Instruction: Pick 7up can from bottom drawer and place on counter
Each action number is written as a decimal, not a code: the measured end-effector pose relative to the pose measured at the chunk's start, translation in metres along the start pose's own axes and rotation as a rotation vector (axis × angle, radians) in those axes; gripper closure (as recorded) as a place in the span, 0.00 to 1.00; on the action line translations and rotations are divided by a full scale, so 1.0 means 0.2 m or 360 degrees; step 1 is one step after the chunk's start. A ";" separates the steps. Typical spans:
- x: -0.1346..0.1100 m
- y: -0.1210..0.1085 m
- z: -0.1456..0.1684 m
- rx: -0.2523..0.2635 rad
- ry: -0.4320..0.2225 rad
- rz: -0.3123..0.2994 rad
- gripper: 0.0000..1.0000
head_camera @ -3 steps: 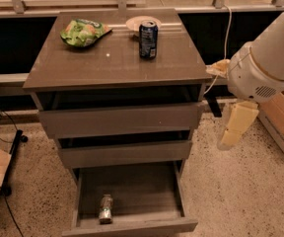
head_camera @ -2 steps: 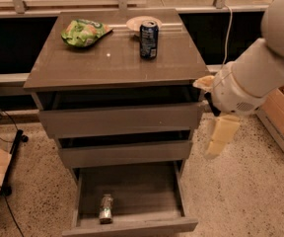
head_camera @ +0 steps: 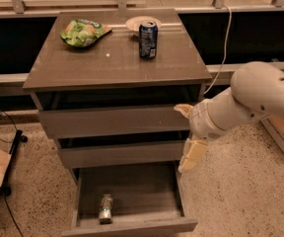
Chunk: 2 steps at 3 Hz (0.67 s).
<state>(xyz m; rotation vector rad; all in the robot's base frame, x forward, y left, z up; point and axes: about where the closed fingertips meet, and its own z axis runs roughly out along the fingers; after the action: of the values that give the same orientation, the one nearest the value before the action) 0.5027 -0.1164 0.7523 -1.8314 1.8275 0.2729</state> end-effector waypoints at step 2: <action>0.03 0.04 0.15 -0.0033 -0.0022 0.0057 0.00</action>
Offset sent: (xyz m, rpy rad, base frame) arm -0.0097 0.0180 -0.0679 0.0327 0.0971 -0.0487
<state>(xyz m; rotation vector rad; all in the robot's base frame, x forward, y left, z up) 0.5019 -0.1068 0.7227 -1.8076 1.8563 0.3182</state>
